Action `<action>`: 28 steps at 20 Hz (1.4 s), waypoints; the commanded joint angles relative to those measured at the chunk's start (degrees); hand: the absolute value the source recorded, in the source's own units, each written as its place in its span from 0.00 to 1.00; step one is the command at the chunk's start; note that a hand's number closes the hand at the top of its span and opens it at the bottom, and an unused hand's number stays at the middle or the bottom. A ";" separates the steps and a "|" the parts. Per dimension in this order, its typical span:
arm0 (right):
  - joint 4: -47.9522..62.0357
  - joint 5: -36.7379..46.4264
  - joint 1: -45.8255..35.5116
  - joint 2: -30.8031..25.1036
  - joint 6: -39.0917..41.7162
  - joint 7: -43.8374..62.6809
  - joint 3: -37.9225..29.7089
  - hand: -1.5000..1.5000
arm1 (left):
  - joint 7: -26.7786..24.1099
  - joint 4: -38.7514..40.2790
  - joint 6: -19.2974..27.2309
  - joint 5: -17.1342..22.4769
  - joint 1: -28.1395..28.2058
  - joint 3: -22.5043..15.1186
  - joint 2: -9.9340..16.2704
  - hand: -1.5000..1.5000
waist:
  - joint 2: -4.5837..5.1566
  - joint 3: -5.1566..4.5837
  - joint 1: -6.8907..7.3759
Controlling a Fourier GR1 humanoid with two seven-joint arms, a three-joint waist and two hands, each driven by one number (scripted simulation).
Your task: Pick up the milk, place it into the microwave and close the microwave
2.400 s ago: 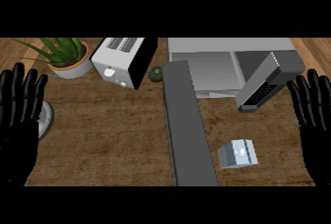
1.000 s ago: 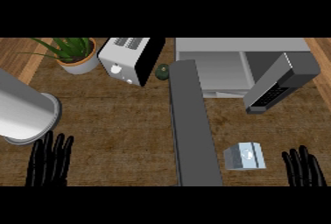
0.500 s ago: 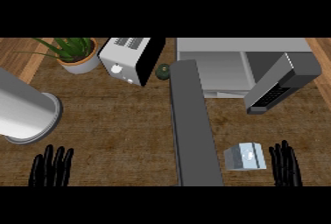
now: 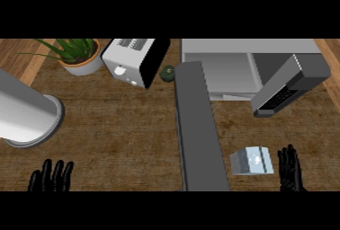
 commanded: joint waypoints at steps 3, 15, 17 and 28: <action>11.60 -0.65 -7.40 0.10 -0.64 -4.53 -3.57 0.00 | 0.42 -0.23 -0.40 2.85 -0.16 2.74 1.84 0.00 | 0.04 -0.01 0.04; 33.64 -2.91 -14.38 -1.68 3.45 -20.37 -9.16 0.00 | -1.73 -1.87 1.93 -1.12 3.19 -3.66 0.69 0.00 | 0.04 0.02 0.08; 30.12 -1.48 -9.88 -0.85 3.14 -21.90 -6.92 0.00 | -8.01 4.34 -3.39 4.99 3.46 3.36 3.90 0.00 | 0.00 -0.03 -0.02; 41.79 -1.34 -17.82 -0.28 4.10 -28.50 -8.57 0.00 | -4.51 -0.40 0.31 2.24 4.23 -1.35 2.67 0.00 | 0.02 0.00 0.04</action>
